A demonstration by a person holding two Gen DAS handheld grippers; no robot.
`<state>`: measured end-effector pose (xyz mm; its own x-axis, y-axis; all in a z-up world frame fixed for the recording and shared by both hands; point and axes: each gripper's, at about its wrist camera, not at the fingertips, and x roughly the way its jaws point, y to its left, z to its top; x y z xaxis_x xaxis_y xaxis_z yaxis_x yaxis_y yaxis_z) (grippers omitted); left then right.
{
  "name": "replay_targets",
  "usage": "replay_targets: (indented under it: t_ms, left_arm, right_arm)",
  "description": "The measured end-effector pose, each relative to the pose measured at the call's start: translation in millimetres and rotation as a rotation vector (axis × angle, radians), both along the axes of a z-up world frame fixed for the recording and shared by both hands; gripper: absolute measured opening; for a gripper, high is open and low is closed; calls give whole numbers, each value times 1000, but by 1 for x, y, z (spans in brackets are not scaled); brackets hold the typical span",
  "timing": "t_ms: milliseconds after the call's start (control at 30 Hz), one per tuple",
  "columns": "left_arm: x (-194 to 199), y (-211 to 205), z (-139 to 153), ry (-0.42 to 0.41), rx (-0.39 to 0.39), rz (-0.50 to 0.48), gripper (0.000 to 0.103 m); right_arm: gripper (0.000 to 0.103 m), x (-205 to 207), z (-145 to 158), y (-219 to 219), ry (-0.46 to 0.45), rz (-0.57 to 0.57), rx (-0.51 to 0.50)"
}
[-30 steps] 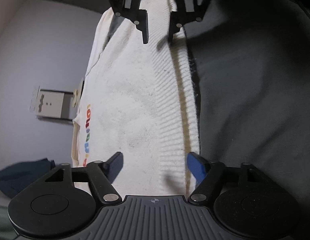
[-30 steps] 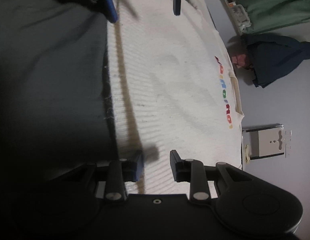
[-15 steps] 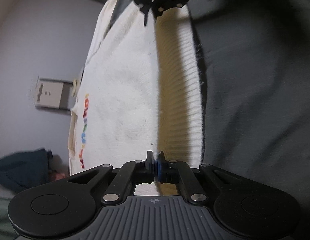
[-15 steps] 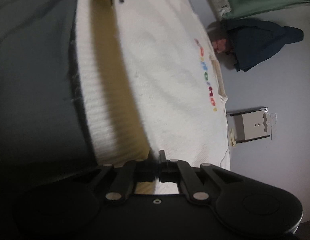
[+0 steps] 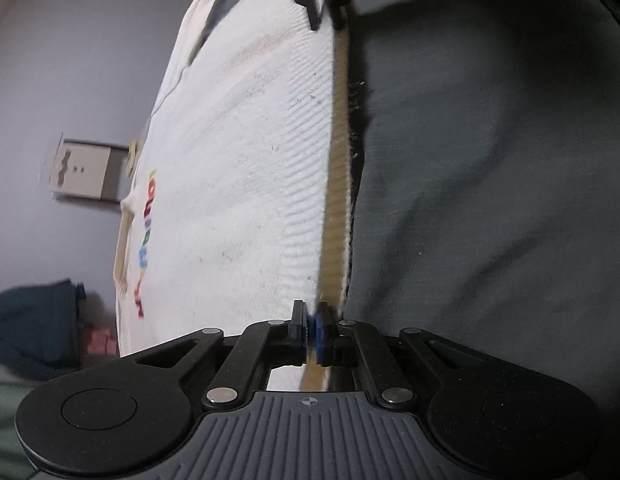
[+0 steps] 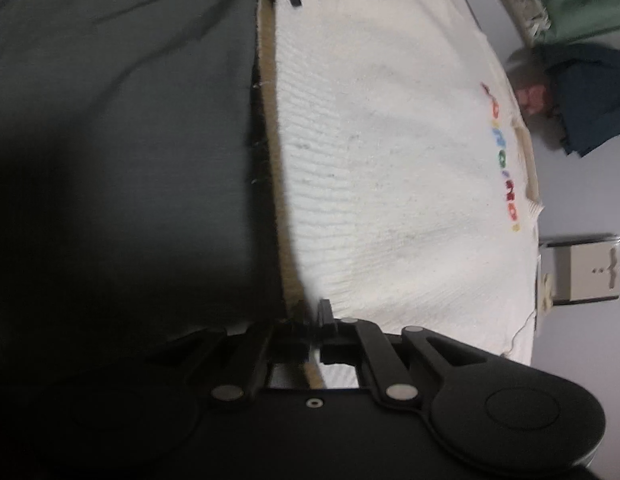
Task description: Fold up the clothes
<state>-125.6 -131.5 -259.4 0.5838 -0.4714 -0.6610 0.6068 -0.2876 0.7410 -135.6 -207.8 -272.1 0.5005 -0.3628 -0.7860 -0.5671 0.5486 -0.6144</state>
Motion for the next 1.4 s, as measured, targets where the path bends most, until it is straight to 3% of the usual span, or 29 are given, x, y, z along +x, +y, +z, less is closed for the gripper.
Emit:
replay_targets:
  t_ms: [33,67,100,133,167,267,367,500,600,700,867,1000,1100,1233,1400]
  left_arm:
    - [-1,4,9,24,-9,9,20]
    - [3,7,22,58,-41,27,36]
    - [10,9,37,98,-86,48,65]
    - [16,12,52,138,-131,70,81]
    - [23,15,67,178,-176,92,103]
    - [57,12,108,205,-331,157,103]
    - [92,4,136,184,-465,235,103]
    - [104,15,152,186,-544,287,103]
    - [111,25,162,190,-595,322,103]
    - [118,35,172,194,-646,358,103]
    - [130,51,190,201,-731,417,103]
    - [122,72,230,187,-798,413,103]
    - [108,95,273,169,-862,389,103]
    - [86,138,328,207,-1003,373,103]
    - [75,181,377,301,-1153,392,103]
  right_arm:
    - [34,2,8,-2,3,-8,35]
    - [46,5,18,-4,9,-18,89]
    - [64,7,31,-6,20,-30,164]
    - [67,9,46,-10,33,-45,265]
    - [67,13,63,-15,40,-64,376]
    - [67,35,116,-42,-53,-141,669]
    - [67,61,156,-74,-275,-217,776]
    - [62,86,199,-102,-539,-268,783]
    - [58,102,212,-110,-659,-272,703]
    - [49,119,213,-115,-701,-342,600]
    - [49,106,225,-102,-698,-452,664]
    - [49,85,250,-84,-754,-504,597]
    - [52,65,289,-73,-834,-574,617]
    - [61,19,366,-64,-959,-667,811]
    - [72,-30,461,-56,-1082,-646,949]
